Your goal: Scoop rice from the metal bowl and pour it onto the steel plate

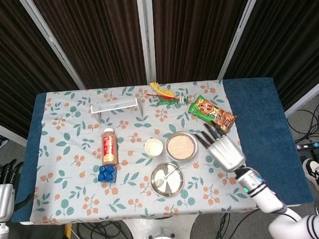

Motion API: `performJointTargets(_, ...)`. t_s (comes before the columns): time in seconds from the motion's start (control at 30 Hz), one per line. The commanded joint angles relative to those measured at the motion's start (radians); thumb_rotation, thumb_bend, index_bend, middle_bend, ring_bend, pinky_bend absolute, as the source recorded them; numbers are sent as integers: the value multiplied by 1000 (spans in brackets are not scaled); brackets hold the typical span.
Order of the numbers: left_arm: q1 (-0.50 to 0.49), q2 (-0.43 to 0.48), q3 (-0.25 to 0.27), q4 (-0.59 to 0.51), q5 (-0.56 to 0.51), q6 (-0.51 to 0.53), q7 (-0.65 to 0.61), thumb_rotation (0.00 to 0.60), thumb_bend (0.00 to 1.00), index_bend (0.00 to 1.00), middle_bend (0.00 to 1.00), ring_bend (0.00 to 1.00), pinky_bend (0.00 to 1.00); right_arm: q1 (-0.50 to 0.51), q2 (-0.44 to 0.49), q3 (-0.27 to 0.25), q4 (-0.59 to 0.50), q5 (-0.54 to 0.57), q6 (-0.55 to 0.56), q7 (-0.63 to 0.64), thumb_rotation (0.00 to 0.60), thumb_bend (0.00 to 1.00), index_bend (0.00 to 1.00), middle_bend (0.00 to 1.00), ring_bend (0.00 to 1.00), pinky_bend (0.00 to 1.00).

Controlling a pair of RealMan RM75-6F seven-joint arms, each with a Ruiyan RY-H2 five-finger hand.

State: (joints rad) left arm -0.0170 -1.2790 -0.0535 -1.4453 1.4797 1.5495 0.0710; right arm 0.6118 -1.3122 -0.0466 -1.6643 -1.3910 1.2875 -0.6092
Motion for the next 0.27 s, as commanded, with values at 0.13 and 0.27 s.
performJointTargets(0.13, -5, 0, -7, -11, -6, -1, 9, 600, 185, 185, 187, 134, 134, -253, 164, -62, -93, 40, 225, 239, 600, 266, 0, 67, 0, 0)
performJointTargets(0.27, -3, 1, -7, -26, -13, -2, 24, 600, 185, 184, 187, 134, 134, -351, 185, -75, -93, 10, 326, 312, 600, 267, 0, 83, 0, 0)
